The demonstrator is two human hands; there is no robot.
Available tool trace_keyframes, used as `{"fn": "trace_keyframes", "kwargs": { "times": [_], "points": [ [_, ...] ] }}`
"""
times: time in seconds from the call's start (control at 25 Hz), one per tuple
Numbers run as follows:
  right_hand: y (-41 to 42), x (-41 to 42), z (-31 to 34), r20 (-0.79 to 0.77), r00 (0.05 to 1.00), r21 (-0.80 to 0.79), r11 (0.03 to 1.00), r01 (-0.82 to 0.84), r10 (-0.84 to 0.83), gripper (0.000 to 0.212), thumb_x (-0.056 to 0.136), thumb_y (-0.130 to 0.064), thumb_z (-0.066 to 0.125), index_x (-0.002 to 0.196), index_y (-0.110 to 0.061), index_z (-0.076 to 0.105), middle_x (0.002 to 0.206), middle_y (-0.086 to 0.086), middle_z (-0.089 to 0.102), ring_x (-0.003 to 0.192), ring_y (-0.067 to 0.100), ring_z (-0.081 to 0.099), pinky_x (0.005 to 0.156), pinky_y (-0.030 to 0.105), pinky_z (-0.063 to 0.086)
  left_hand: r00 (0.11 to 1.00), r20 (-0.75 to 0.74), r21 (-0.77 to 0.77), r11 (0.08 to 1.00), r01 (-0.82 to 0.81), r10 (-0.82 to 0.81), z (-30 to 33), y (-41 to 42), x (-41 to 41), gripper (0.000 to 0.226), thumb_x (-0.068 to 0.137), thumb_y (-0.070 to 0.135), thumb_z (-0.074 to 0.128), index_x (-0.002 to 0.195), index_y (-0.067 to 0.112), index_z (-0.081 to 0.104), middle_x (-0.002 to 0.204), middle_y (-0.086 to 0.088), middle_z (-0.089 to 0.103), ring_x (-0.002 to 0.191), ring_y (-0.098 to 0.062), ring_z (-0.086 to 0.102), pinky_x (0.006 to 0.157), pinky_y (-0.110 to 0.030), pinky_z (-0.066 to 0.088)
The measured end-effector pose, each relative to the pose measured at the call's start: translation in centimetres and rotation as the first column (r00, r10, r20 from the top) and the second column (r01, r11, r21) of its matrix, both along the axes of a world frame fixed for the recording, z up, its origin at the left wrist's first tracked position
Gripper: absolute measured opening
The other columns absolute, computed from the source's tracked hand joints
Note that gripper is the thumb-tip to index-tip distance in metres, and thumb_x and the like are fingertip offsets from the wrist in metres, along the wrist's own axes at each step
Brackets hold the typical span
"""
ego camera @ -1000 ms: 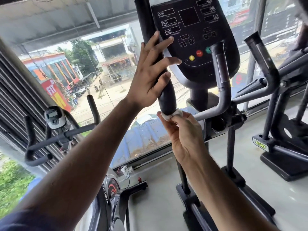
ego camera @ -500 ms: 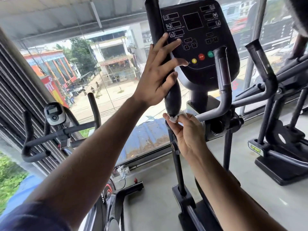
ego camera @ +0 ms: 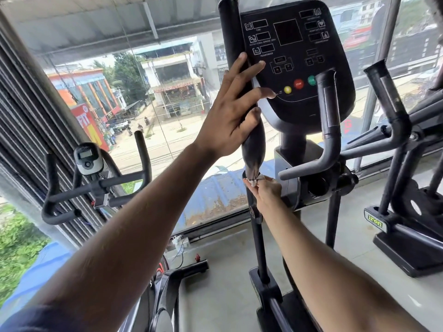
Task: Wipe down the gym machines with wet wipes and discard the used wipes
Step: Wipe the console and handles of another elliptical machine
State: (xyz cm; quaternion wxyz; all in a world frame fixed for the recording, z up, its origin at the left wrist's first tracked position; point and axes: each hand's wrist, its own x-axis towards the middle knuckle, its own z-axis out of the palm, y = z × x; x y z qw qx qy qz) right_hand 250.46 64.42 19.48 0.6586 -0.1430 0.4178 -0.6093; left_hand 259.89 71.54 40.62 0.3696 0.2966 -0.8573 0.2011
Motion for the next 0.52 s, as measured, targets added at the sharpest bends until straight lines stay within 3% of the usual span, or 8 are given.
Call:
{"fn": "trace_keyframes", "kwargs": {
  "times": [0.16, 0.24, 0.32, 0.4, 0.52],
  "points": [
    [0.0, -0.4, -1.4, -0.085, 0.996, -0.026, 0.999, -0.022, 0.020, 0.026, 0.090, 0.018, 0.049, 0.099, -0.004, 0.059, 0.086, 0.018, 0.065, 0.069, 0.027, 0.076, 0.087, 0.050, 0.062, 0.996, -0.083, 0.105, 0.994, -0.026, 0.035, -1.2, 2.1, 0.0, 0.041, 0.106, 0.016, 0.043, 0.144, 0.002, 0.054, 0.166, -0.027, 0.023, 0.159, -0.043, 0.006, 0.129, -0.047, 0.012],
    [1.3, -0.9, -2.6, -0.087, 0.996, -0.050, 0.998, -0.040, 0.036, 0.028, 0.087, 0.020, 0.047, 0.095, -0.005, 0.057, 0.077, 0.014, 0.061, 0.074, 0.029, 0.076, 0.085, 0.046, 0.063, 0.949, -0.313, 0.218, 0.976, 0.019, 0.051, -4.3, 3.6, 0.6, 0.050, 0.107, 0.018, 0.039, 0.153, 0.000, 0.040, 0.170, -0.022, 0.018, 0.160, -0.031, 0.010, 0.129, -0.054, 0.015],
    [3.2, -1.0, -4.3, -0.136, 0.987, -0.086, 0.992, -0.095, 0.083, 0.024, 0.087, 0.018, 0.045, 0.082, -0.004, 0.055, 0.074, 0.016, 0.057, 0.082, 0.036, 0.072, 0.073, 0.033, 0.063, 0.843, -0.521, 0.307, 0.951, 0.036, 0.136, -8.9, 4.7, 2.0, 0.051, 0.108, 0.020, 0.035, 0.157, 0.004, 0.035, 0.171, -0.013, 0.022, 0.159, -0.024, 0.018, 0.127, -0.054, 0.020],
    [4.9, -0.8, -6.2, -0.198, 0.971, -0.120, 0.979, -0.164, 0.138, 0.025, 0.085, 0.017, 0.042, 0.073, -0.002, 0.053, 0.072, 0.021, 0.051, 0.079, 0.040, 0.059, 0.073, 0.034, 0.063, 0.778, -0.571, 0.407, 0.913, -0.010, 0.262, -13.8, 5.3, 3.5, 0.048, 0.109, 0.024, 0.034, 0.157, 0.016, 0.037, 0.169, -0.005, 0.029, 0.157, -0.017, 0.025, 0.126, -0.047, 0.025],
    [6.4, 0.0, -7.9, -0.267, 0.945, -0.099, 0.970, -0.221, 0.188, 0.020, 0.083, 0.017, 0.043, 0.082, 0.003, 0.057, 0.073, 0.026, 0.051, 0.079, 0.039, 0.056, 0.081, 0.044, 0.063, 0.751, -0.530, 0.557, 0.830, -0.042, 0.394, -19.5, 5.6, 5.6, 0.046, 0.109, 0.035, 0.039, 0.155, 0.033, 0.038, 0.163, 0.010, 0.040, 0.152, -0.005, 0.032, 0.124, -0.042, 0.029]
  ]
}}
